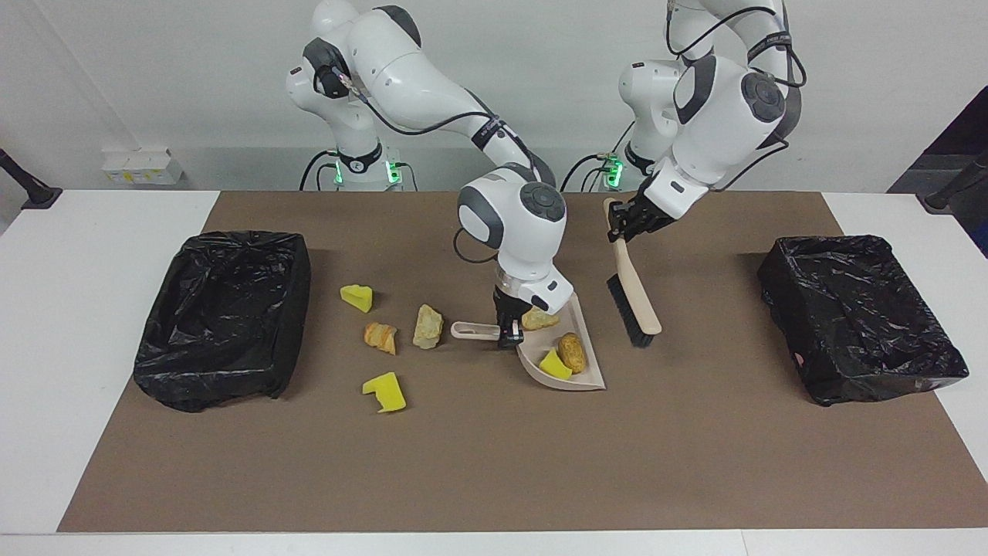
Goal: Sweep and dump trash in bin
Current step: 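Sweep the bread and rocks into the dustpan with the left gripper's brush, then carry the loaded dustpan with the right gripper over the black bin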
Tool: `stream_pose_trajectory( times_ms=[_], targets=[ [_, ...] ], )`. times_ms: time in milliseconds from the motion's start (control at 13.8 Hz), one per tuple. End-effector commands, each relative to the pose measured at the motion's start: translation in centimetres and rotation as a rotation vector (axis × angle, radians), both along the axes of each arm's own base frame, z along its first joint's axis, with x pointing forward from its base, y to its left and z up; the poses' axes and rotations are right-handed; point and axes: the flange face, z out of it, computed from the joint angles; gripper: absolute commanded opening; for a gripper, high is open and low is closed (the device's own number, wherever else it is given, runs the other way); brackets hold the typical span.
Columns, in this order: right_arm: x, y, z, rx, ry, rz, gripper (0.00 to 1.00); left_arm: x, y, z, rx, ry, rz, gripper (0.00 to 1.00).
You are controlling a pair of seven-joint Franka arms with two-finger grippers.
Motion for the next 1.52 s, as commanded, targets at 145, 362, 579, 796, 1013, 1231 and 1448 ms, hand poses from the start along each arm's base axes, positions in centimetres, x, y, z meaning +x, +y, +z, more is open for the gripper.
stream_pose_trajectory(
  times_ms=[145,362,579,796,1013,1231,1448],
  targets=[
    [-1.2,-3.8,3.1,-0.018,-0.012,0.007,0.0,-10.5,-4.4,-1.4,0.127,0.007,-0.019,0.0],
    [-1.8,-7.5,7.3,-0.019,-0.05,-0.038,0.0,-16.7,-5.7,-3.2,0.148,-0.037,-0.037,0.0],
    [-2.8,-12.5,11.4,-0.022,-0.072,-0.072,0.0,-18.1,-8.3,-5.5,0.139,-0.066,0.01,0.0],
    [-4.4,-17.7,13.8,-0.048,-0.057,-0.106,0.0,-19.8,-11.2,-9.5,0.149,-0.052,0.005,0.0],
    [-4.1,-22.7,16.1,-0.019,-0.07,-0.139,0.0,-20.6,-12.1,-11.5,0.159,-0.041,0.003,0.0],
    [-3.3,-29.4,18.4,0.032,-0.083,-0.148,0.0,-21.4,-12.3,-13.1,0.166,-0.04,-0.01,0.0],
    [-3.9,-38.0,19.5,0.025,-0.06,-0.143,0.0,-21.7,-12.5,-13.1,0.157,-0.053,-0.037,0.0]
  ],
)
